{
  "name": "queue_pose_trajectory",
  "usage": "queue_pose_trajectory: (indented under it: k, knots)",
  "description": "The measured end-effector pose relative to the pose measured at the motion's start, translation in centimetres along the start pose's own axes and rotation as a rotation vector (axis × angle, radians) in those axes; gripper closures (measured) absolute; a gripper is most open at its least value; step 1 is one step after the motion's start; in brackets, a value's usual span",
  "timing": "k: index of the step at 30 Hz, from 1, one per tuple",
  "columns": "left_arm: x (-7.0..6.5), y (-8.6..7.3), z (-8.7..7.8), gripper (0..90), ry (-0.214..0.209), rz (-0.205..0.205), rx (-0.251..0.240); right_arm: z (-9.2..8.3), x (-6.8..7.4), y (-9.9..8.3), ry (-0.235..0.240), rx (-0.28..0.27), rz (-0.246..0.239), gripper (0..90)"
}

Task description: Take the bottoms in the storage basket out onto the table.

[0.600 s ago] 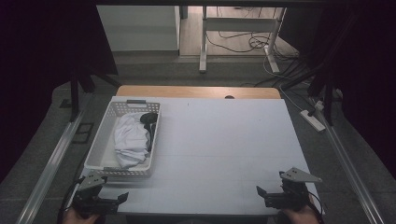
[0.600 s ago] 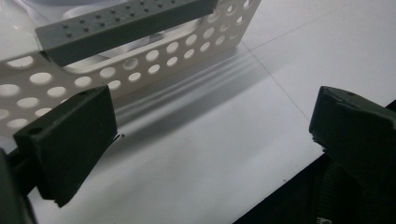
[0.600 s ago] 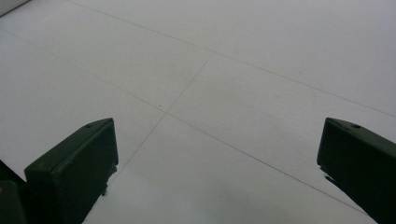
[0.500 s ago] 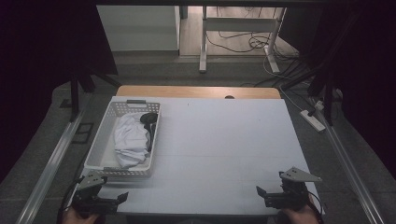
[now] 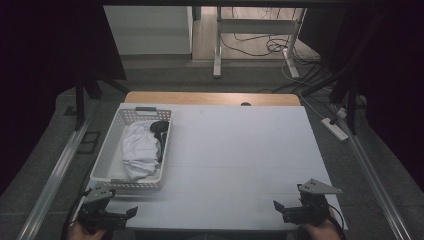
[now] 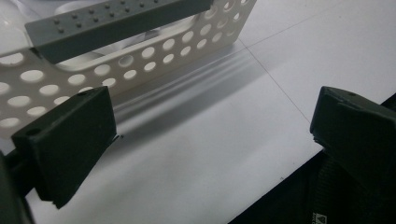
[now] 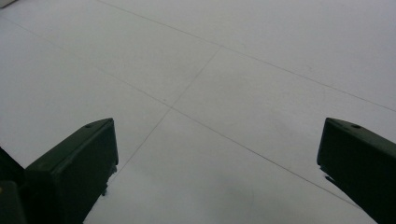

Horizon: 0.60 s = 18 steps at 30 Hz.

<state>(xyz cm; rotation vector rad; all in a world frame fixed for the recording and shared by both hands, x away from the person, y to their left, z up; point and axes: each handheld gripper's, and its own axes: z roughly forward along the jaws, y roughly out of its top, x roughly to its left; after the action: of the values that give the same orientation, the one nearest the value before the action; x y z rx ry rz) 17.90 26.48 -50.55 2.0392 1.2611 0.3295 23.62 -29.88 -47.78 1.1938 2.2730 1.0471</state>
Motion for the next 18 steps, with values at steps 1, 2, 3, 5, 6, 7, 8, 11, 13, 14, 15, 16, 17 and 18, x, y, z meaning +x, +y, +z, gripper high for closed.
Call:
queue_pose_trajectory:
  k: [1,2,3,5,6,7,8,11,13,14,15,16,17,18]
  knots:
    - [0.00,0.00,0.00,0.1,0.000,0.000,0.000,0.01,0.00,0.00,0.001,0.001,-0.001,0.0]
    - [0.02,0.00,0.01,0.1,-0.001,-0.001,0.001,0.04,0.01,0.00,0.001,0.003,-0.003,0.0]
    - [0.02,0.00,0.01,0.1,-0.001,-0.001,0.001,0.04,0.01,0.00,0.001,0.003,-0.003,0.0]
    - [0.03,0.01,0.01,0.1,-0.001,-0.003,0.002,0.08,0.06,0.02,0.002,0.009,-0.011,0.0]
    - [0.03,0.01,0.01,0.1,-0.001,-0.003,0.002,0.08,0.06,0.02,0.002,0.009,-0.011,0.0]
    - [0.04,0.01,0.00,0.0,-0.002,-0.003,0.001,0.12,0.11,0.02,0.002,0.013,-0.016,0.0]
    - [0.04,0.01,0.00,0.0,-0.002,-0.003,0.001,0.12,0.11,0.02,0.002,0.013,-0.016,0.0]
    - [0.03,0.02,-0.03,0.0,-0.003,-0.001,-0.001,0.18,0.19,0.04,0.006,0.018,-0.024,0.0]
    - [0.00,0.02,-0.06,0.0,-0.004,0.002,-0.002,0.21,0.24,0.04,0.007,0.019,-0.028,0.0]
    - [-0.04,0.02,-0.11,0.0,-0.010,0.004,-0.007,0.22,0.25,0.04,0.008,0.020,-0.029,0.0]
    - [-0.04,0.02,-0.11,0.0,-0.010,0.004,-0.007,0.22,0.25,0.04,0.008,0.020,-0.029,0.0]
    - [-0.03,0.02,-0.20,0.0,-0.022,0.001,-0.014,0.24,0.25,0.05,0.008,0.022,-0.030,0.0]
    - [-0.03,0.02,-0.20,0.0,-0.022,0.001,-0.014,0.24,0.25,0.05,0.008,0.022,-0.030,0.0]
    - [-0.08,0.08,-0.37,0.0,-0.019,0.004,-0.024,0.24,0.25,0.05,0.008,0.022,-0.030,0.0]
